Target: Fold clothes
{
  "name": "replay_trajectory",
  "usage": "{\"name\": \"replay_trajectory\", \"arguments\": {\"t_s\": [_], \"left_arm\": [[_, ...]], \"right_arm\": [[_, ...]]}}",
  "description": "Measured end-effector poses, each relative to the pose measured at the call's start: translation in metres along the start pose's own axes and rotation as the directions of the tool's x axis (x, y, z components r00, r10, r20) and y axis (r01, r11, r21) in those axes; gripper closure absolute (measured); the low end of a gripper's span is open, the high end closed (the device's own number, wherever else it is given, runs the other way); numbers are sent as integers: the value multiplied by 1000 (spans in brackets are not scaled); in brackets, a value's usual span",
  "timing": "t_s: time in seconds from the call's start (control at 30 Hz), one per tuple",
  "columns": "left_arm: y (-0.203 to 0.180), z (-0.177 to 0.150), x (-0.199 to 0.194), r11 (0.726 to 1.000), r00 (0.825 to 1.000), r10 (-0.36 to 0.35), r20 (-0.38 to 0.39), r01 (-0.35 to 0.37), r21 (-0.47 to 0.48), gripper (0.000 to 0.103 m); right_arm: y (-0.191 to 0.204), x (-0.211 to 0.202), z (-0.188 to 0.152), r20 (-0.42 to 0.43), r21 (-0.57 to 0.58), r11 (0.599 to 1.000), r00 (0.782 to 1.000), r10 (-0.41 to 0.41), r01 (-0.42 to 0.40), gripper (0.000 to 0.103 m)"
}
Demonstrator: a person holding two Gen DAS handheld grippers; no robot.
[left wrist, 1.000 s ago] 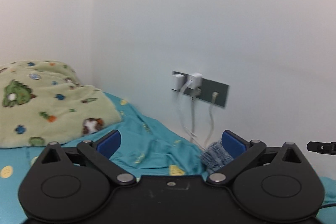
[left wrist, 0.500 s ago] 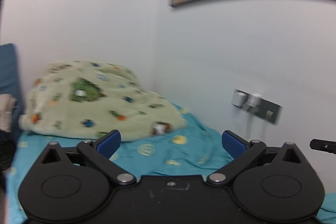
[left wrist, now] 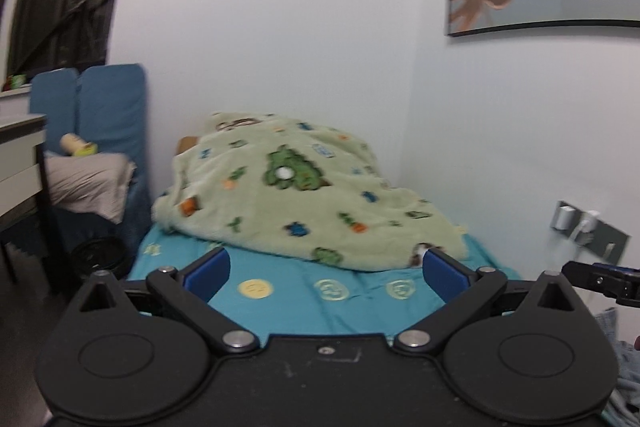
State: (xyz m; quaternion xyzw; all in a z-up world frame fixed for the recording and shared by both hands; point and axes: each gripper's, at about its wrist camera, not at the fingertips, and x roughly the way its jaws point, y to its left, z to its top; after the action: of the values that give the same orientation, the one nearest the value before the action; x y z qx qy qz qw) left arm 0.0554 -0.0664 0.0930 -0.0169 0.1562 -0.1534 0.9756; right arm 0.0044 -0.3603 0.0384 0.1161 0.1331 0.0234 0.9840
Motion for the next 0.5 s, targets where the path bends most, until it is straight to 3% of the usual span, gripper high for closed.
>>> {"name": "replay_trajectory", "arguments": {"t_s": [0.23,0.5], "left_arm": [[24,-22,23,997,996,79,-49,-80,-20,0],[25,-50,51,997,991,67,-114,-70,-22,0]], "right_arm": [[35,46,-11,-7,-46,996,998,70,-70,13],[38,86,-32,-14,-36,995,996,92,-92,13]]}}
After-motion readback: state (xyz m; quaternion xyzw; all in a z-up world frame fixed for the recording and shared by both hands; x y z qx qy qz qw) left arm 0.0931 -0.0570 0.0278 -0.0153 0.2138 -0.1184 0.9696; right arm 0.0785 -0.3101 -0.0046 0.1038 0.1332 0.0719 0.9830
